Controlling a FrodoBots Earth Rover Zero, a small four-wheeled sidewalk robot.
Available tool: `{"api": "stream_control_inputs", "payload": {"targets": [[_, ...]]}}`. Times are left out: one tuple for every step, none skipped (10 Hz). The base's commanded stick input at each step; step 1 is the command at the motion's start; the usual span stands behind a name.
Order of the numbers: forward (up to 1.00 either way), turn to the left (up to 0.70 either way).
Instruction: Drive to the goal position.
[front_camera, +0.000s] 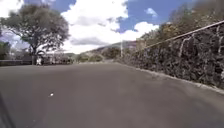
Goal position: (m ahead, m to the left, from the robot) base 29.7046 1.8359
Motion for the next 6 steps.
{"api": "stream_control_inputs", "payload": {"targets": [[0.70,0.00],[0.70,0.00],[0.70,0.00],[0.70,0.00],[0.70,0.00],[0.70,0.00]]}}
